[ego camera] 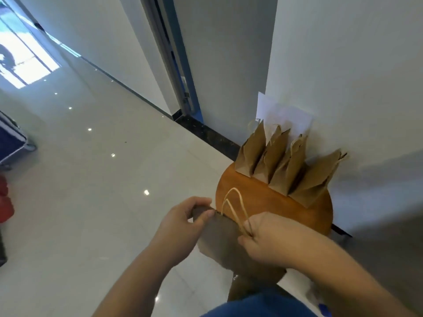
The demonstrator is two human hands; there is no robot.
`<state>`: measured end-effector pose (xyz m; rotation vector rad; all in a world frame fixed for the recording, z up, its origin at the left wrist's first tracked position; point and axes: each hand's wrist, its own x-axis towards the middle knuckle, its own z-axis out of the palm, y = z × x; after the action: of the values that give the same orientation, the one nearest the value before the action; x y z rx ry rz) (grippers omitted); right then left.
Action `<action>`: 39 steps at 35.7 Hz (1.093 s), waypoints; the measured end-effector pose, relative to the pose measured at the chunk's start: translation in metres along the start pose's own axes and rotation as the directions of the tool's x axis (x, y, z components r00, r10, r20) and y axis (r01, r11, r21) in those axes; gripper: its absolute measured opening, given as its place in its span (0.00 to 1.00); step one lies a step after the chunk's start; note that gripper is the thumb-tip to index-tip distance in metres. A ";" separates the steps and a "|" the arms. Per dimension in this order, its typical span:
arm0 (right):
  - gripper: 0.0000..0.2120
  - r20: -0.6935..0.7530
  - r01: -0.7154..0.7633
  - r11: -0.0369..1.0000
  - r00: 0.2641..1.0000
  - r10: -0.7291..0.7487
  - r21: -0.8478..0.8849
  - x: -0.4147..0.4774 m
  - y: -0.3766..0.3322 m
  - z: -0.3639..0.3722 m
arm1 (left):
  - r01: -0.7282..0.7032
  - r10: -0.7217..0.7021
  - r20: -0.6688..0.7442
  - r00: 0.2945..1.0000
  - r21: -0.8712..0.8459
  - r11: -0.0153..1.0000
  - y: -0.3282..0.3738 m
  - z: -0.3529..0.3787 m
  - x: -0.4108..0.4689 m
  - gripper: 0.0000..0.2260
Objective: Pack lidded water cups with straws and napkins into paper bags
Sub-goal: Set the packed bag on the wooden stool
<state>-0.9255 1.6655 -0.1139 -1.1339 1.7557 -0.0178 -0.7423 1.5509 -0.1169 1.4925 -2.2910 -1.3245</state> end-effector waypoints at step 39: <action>0.11 0.024 -0.499 0.351 0.600 0.799 0.792 0.408 0.015 -0.056 | -0.200 0.002 0.681 0.732 0.213 0.957 0.009 -0.040 0.447 0.21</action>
<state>-0.9996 1.3673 -0.3879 0.2995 2.1282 -0.4458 -0.9575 1.1772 -0.2421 0.9949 -3.0533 -1.8064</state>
